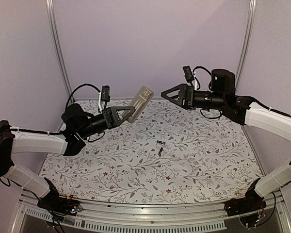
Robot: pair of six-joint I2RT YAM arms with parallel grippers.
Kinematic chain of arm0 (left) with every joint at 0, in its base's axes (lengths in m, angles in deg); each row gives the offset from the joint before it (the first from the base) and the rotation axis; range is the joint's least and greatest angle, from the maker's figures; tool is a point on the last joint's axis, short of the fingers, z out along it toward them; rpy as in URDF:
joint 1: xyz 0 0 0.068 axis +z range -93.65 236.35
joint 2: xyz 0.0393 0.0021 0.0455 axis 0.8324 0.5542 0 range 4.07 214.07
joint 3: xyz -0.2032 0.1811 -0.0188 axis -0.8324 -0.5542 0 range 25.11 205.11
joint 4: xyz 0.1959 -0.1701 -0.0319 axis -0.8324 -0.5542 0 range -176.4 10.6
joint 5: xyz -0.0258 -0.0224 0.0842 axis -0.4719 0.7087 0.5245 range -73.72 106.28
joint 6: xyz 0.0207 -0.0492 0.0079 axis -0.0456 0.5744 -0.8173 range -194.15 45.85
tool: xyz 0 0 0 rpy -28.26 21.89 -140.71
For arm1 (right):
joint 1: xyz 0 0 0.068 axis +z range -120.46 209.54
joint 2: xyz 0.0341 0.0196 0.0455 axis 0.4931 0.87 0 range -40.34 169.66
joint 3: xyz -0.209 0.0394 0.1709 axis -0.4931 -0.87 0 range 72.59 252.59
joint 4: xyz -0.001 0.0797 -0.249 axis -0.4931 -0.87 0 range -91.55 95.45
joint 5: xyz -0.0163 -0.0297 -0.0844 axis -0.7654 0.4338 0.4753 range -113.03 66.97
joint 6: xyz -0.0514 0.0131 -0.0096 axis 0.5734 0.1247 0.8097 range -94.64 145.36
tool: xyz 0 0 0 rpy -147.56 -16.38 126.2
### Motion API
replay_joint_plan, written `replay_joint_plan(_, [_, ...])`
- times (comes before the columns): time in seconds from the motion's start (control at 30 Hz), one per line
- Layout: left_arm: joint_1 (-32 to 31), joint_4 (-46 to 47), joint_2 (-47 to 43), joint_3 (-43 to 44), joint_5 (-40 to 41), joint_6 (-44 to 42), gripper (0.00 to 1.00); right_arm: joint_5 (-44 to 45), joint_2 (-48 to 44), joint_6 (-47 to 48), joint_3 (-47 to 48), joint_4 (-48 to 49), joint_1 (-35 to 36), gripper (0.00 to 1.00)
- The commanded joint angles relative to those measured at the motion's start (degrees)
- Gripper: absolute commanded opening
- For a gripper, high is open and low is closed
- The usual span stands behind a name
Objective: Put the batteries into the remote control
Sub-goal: Pass from the left arm to the right
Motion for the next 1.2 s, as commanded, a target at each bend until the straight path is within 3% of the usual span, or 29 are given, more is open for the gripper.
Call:
replay_joint_plan(0.0, [-1.74, 5.24, -0.89, -1.19, 3.35, -1.38, 0.00, -5.49, 2.89, -11.52, -1.01, 13.14, 0.06, 0.99])
replay_joint_plan(0.1, [-2.32, 5.72, -0.43, -1.07, 4.13, -1.36, 0.00, -7.03, 4.83, -15.71, -1.26, 19.03, 0.13, 0.98])
replay_joint_plan(0.37, [-3.42, 12.87, 3.95, -0.54, 4.59, 3.53, 0.00, -8.18, 13.03, -23.86, 1.57, 31.38, 2.43, 0.85])
replay_joint_plan(0.53, [-4.61, 14.97, 6.00, -0.26, 4.56, 5.84, 0.00, -8.51, 15.03, -23.60, 3.67, 31.51, 3.31, 0.82])
replay_joint_plan(1.17, [-5.83, 22.77, 10.91, -0.31, 7.92, 12.27, 0.00, -10.73, 18.00, -24.26, 5.01, 32.52, 4.21, 0.56])
